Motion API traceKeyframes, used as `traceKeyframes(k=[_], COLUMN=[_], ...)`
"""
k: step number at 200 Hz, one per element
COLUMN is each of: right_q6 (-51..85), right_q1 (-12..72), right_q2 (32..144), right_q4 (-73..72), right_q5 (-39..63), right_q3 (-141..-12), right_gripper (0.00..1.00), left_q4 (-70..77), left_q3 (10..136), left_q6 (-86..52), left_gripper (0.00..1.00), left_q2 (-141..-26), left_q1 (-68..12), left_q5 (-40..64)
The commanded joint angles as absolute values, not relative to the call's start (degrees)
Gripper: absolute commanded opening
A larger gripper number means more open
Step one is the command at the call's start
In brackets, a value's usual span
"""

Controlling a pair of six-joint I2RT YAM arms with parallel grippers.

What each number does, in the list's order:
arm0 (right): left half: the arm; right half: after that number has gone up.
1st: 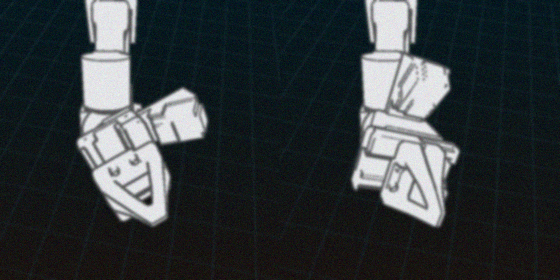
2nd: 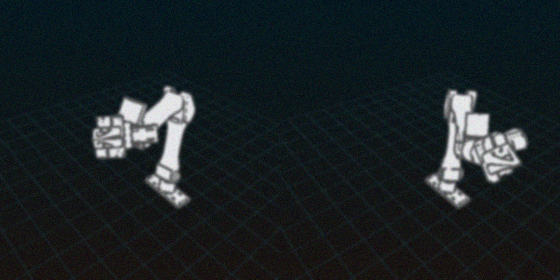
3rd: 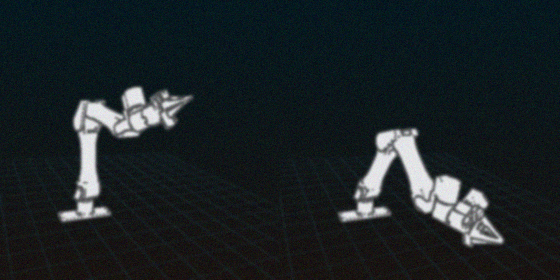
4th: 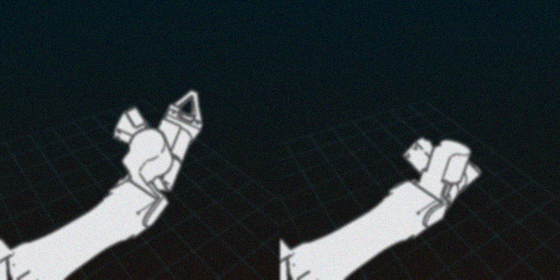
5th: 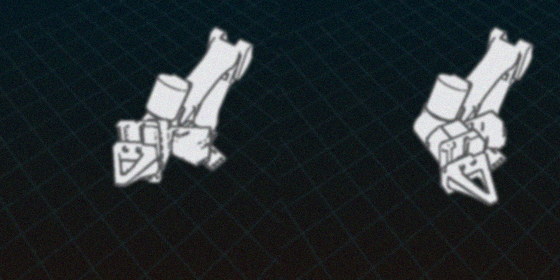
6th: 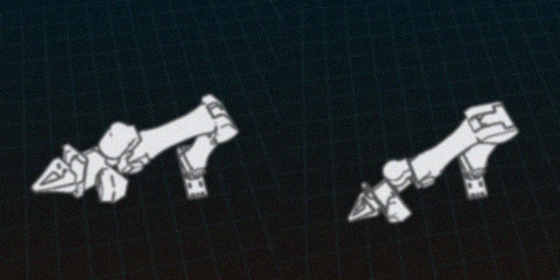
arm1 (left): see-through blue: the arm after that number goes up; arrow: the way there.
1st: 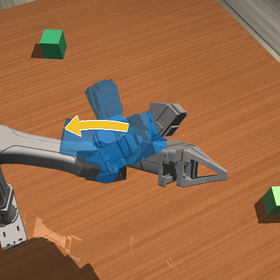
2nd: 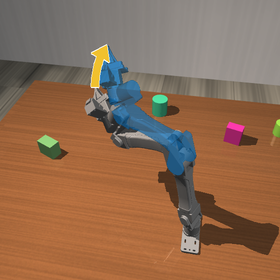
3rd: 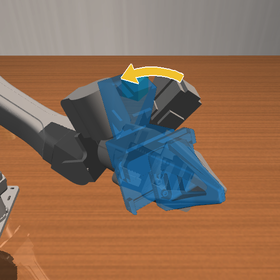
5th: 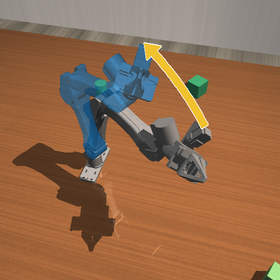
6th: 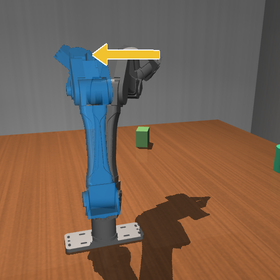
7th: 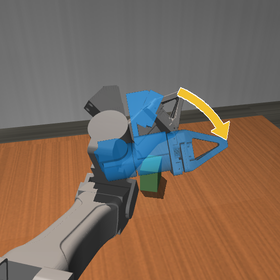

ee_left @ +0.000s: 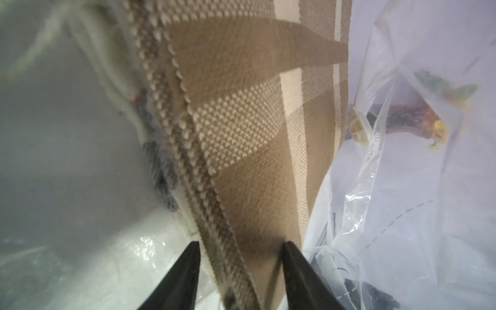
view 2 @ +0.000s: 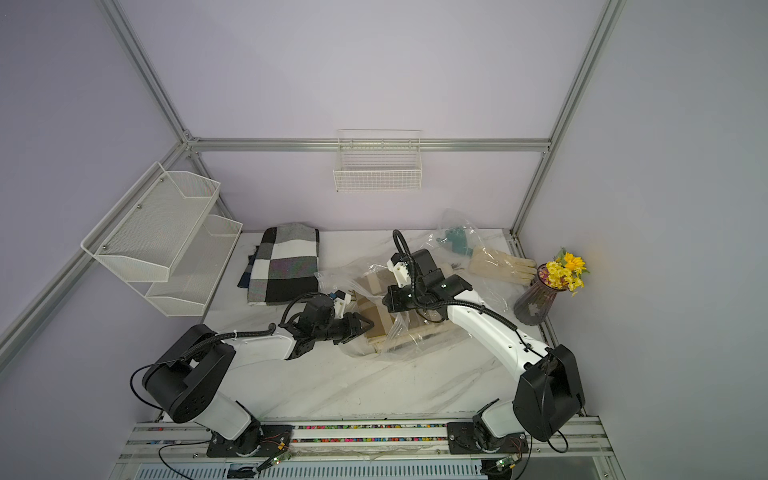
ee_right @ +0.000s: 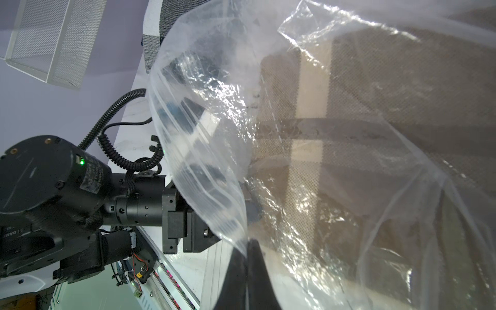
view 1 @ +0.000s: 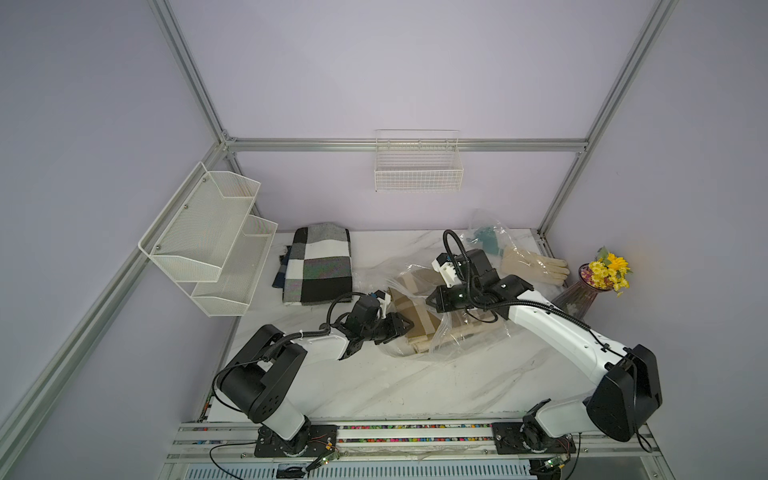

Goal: Take the scarf out of the vacuum bag
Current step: Take out the scarf from the vacuum bag.

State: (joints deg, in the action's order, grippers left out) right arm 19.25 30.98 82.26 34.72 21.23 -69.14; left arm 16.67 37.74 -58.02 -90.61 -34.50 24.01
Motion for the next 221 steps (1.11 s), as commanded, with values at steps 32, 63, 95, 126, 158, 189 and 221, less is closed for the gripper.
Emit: traceKeyframes(k=[32, 63, 95, 126, 158, 189, 221], right_q6=[20.0, 19.9, 19.8, 19.8, 20.0, 19.9, 19.9], right_q1=[31.4, 31.6, 31.6, 31.6, 31.6, 31.6, 31.7], right_q2=[80.9, 81.4, 81.5, 81.7, 82.3, 82.5, 82.5], right_q4=[33.6, 33.7, 33.9, 33.7, 33.6, 33.6, 33.7], right_q5=[20.9, 20.8, 20.5, 20.6, 21.0, 20.9, 20.8], right_q3=[-67.4, -67.9, -68.1, -68.1, -68.3, -68.4, -68.3], right_gripper=[0.0, 0.0, 0.0, 0.0, 0.0, 0.0, 0.0], left_q4=[19.0, 21.4, 20.4, 21.8, 23.6, 23.4, 22.1], left_q3=[36.7, 38.8, 40.6, 39.8, 39.6, 40.5, 41.2], left_q6=[-59.2, -60.2, -60.2, -60.8, -61.6, -60.8, -60.3], left_gripper=[0.56, 0.52, 0.48, 0.47, 0.45, 0.38, 0.32], left_q2=[-88.8, -91.8, -93.9, -95.1, -95.6, -95.7, -92.4], left_q1=[-34.3, -34.4, -34.5, -34.6, -34.7, -35.0, -35.2], left_q5=[24.3, 26.8, 29.4, 30.7, 31.8, 32.6, 32.1])
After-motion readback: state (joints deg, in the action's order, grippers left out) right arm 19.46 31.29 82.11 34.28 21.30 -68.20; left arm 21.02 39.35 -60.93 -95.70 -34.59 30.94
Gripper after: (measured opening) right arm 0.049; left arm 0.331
